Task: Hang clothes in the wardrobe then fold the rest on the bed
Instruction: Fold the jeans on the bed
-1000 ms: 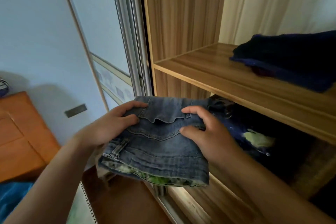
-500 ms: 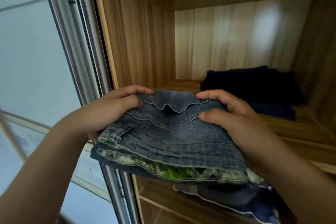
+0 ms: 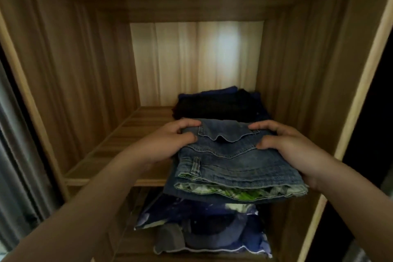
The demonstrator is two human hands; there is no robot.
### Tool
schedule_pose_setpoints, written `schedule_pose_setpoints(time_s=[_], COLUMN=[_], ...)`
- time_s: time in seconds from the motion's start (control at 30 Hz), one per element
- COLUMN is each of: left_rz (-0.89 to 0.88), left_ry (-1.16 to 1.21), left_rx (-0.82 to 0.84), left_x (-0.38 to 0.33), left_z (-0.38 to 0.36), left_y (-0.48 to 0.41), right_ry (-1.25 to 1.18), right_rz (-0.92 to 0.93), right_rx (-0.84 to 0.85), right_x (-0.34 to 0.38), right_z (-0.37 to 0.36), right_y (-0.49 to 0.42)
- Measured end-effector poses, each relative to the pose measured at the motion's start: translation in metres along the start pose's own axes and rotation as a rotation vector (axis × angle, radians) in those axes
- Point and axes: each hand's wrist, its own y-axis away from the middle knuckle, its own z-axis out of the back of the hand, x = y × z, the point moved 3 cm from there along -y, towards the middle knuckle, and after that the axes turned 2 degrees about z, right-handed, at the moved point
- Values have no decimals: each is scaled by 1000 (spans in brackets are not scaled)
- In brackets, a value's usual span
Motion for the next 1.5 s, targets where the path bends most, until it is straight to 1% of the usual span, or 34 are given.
schedule_pose_setpoints(time_s=[0.1,0.17,0.23,0.3,0.33,0.47,0.5,0.57,0.63,0.7,0.77,0.8,0.87,0.93,1.0,1.13,1.23,1.33,1.43,1.5], left_rz=[-2,10,10,13,18,30,11,-35,-28,-73,-128,-117,-19,52,46,42,66,38,-16,-46], left_ry=[37,47,20,-50,-75,-128,-213,-518,-805,-918,-874,-844,-871,-912,-920,-947,-962,-899,-732,-600], left_rx=[55,65,72,76,74,86,78,50,15,-15,26,61,93,59,27,39,49,27,17,49], left_x=[2,5,9,14,16,25,25,24,16,-1,-14,-14,2,24,32,29,27,24,22,21], left_z=[-26,-40,-50,-55,-55,-49,-48,-42,-36,-37,-51,-62,-86,-96,-97,-95,-95,-92,-84,-78], left_y=[-33,-54,-73,-90,-97,-113,-115,-119,-123,-129,-138,-142,-150,-159,-167,-178,-181,-176,-159,-141], right_ry=[26,101,283,509,577,673,731,916,1125,1258,1274,1253,1214,1193,1164,1098,1071,1045,1092,1110], right_rz=[-40,-44,-49,-61,-64,-33,-39,-87,-109,-28,-1,-39,-116,-123,-125,-154,-134,-23,148,249], right_rx=[-69,-122,-135,-110,-113,-117,-99,-48,-43,-64,-19,18,55,41,41,62,56,-35,-228,-295], right_x=[-13,-21,-30,-39,-41,-41,-42,-45,-44,-37,-37,-43,-58,-71,-78,-82,-78,-69,-52,-44], right_z=[26,42,51,52,52,52,52,50,48,39,26,19,14,18,23,25,25,23,21,17], right_y=[-12,-25,-41,-57,-64,-85,-89,-95,-98,-104,-113,-118,-125,-133,-141,-155,-157,-145,-117,-97])
